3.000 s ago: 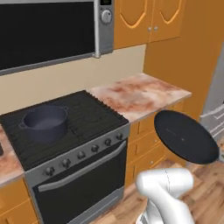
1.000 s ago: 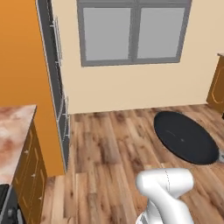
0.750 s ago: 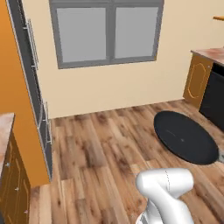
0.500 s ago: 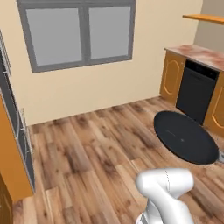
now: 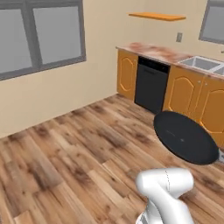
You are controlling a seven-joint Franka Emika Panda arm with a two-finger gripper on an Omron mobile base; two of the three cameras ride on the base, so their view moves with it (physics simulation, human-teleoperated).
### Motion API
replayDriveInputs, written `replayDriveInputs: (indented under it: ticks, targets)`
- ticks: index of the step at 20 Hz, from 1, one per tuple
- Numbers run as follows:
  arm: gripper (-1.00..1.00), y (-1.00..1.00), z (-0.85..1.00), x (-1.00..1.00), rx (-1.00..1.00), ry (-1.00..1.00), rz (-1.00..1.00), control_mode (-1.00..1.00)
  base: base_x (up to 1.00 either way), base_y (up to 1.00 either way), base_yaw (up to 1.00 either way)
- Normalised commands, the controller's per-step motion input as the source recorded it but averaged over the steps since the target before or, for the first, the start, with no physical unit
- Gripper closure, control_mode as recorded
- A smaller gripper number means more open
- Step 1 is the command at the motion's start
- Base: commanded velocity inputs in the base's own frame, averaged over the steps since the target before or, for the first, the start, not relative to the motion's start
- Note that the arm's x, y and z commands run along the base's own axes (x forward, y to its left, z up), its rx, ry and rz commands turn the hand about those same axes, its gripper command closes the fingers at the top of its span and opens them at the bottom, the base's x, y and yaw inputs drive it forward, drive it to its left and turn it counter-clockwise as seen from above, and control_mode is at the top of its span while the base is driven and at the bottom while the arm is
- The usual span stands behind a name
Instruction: Move the pot and pan from the stove into the sink.
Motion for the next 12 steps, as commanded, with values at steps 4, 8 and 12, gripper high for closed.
replayDriveInputs:
  ticks: [4,8,12]
  targets:
    - [1.0,0.0,0.0,0.0,0.0,0.0,0.0,1.0,0.0,0.0,-0.45]
    - [1.0,0.0,0.0,0.0,0.0,0.0,0.0,1.0,0.0,0.0,-0.45]
    - [1.0,0.0,0.0,0.0,0.0,0.0,0.0,1.0,0.0,0.0,-0.45]
